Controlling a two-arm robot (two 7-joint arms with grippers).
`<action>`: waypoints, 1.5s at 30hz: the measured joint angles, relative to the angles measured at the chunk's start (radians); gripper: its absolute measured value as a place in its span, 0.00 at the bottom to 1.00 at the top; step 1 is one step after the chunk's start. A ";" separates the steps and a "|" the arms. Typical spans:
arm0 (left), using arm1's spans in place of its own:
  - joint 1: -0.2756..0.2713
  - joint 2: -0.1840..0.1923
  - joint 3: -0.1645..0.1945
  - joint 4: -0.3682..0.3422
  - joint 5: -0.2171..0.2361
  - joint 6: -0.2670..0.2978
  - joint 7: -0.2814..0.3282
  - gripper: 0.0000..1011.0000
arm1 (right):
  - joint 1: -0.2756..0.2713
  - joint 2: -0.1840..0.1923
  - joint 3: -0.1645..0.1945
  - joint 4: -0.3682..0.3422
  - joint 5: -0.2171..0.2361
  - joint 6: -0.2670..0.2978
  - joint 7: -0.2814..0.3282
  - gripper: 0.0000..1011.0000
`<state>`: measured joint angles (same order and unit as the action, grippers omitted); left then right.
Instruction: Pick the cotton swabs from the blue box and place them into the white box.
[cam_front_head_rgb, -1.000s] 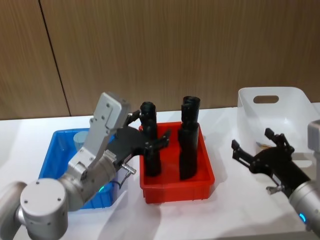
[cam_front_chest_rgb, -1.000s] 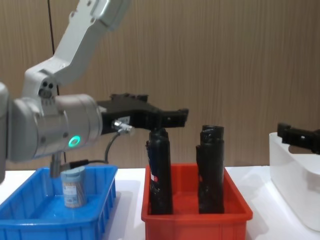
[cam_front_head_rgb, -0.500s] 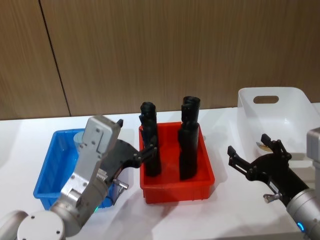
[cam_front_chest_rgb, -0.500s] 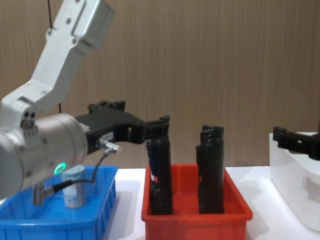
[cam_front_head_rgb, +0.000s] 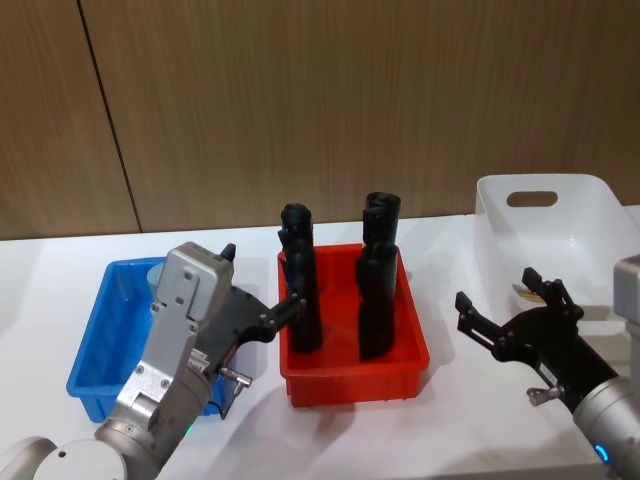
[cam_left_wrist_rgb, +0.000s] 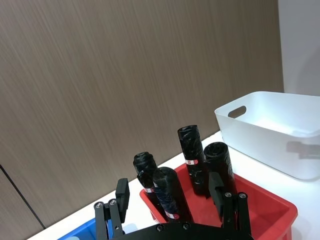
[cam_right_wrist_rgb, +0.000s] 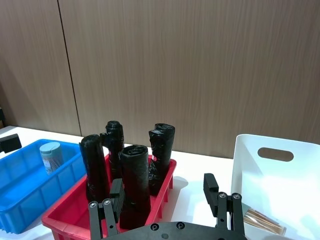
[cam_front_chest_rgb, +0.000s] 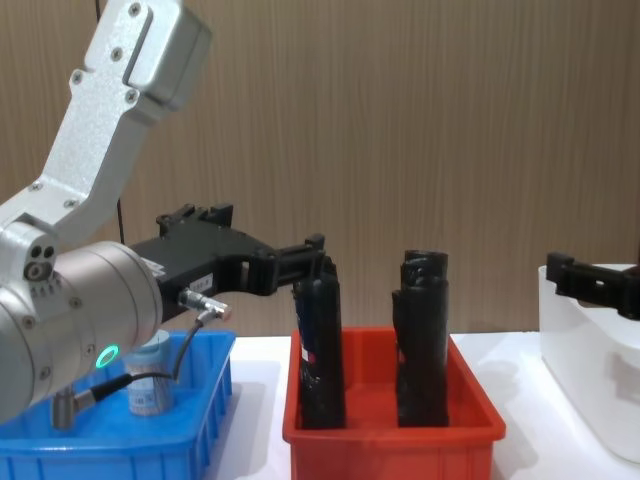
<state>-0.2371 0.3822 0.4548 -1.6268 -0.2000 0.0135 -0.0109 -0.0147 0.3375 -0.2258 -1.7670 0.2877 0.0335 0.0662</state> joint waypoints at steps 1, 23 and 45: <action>0.000 0.000 0.000 0.000 0.000 0.000 0.000 0.99 | 0.000 0.000 0.000 0.000 0.000 0.000 0.000 0.99; 0.000 0.000 -0.001 0.001 0.000 0.000 0.000 0.99 | 0.000 0.000 0.000 0.000 0.000 0.001 0.001 0.99; 0.000 0.000 -0.001 0.001 0.000 0.000 0.000 0.99 | 0.066 -0.019 0.000 0.076 0.011 0.019 0.116 0.99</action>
<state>-0.2372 0.3821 0.4542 -1.6261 -0.2005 0.0139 -0.0110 0.0513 0.3184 -0.2257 -1.6914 0.2983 0.0525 0.1820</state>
